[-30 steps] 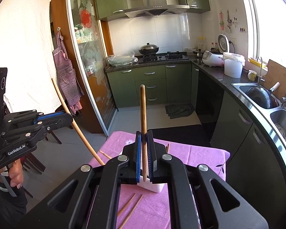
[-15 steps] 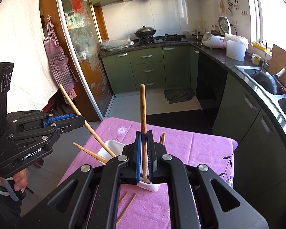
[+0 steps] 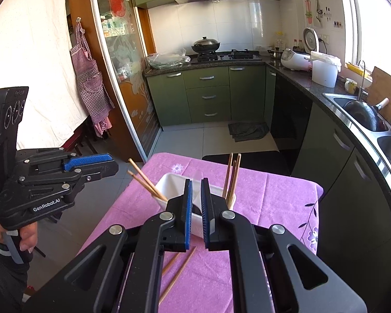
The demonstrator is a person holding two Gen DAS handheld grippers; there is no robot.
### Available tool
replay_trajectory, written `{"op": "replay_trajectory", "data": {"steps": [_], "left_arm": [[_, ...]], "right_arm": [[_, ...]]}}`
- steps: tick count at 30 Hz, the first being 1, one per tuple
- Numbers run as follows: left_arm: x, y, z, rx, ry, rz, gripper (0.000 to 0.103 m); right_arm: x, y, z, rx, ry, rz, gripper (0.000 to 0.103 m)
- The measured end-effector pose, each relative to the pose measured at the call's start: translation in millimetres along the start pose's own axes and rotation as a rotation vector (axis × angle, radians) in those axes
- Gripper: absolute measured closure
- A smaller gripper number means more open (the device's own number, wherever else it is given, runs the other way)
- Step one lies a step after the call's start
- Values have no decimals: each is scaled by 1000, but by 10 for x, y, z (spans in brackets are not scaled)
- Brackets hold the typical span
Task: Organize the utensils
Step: 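Open both tools to release the chopsticks into the caddy, then lower both tools toward the last two chopsticks beside the caddy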
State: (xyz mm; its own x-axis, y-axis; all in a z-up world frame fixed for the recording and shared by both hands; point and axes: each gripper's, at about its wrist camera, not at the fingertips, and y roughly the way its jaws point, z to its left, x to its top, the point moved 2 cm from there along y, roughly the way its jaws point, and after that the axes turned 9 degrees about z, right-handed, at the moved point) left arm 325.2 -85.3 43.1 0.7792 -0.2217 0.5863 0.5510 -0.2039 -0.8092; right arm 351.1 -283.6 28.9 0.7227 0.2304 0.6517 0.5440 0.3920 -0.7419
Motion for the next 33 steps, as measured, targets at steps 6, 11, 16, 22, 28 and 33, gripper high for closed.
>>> {"op": "replay_trajectory", "data": {"steps": [6,11,16,22,28,33], "left_arm": [[-758,330,-97,-44,11,142,69],[-1260,1005,-178,-74,-9,324,69],[-1402,1638,-149,-50,-63,419,74],[-1337,2082,-131,-22,-95,471,75],[-1294,2253,-194,-1,-81,490,79],[-1247,2320,-246,28,-65,492,86]], "right_arm": [[-866,321,-118,-13,44,150,86],[-1455,783,-261,-19,95,288,86],[-1707,948,-352,-10,135,334,86],[-1774,971,-452,-13,153,349,82],[-1805,1041,-526,1,170,360,81],[-1835,1120,-557,13,175,371,81]]}}
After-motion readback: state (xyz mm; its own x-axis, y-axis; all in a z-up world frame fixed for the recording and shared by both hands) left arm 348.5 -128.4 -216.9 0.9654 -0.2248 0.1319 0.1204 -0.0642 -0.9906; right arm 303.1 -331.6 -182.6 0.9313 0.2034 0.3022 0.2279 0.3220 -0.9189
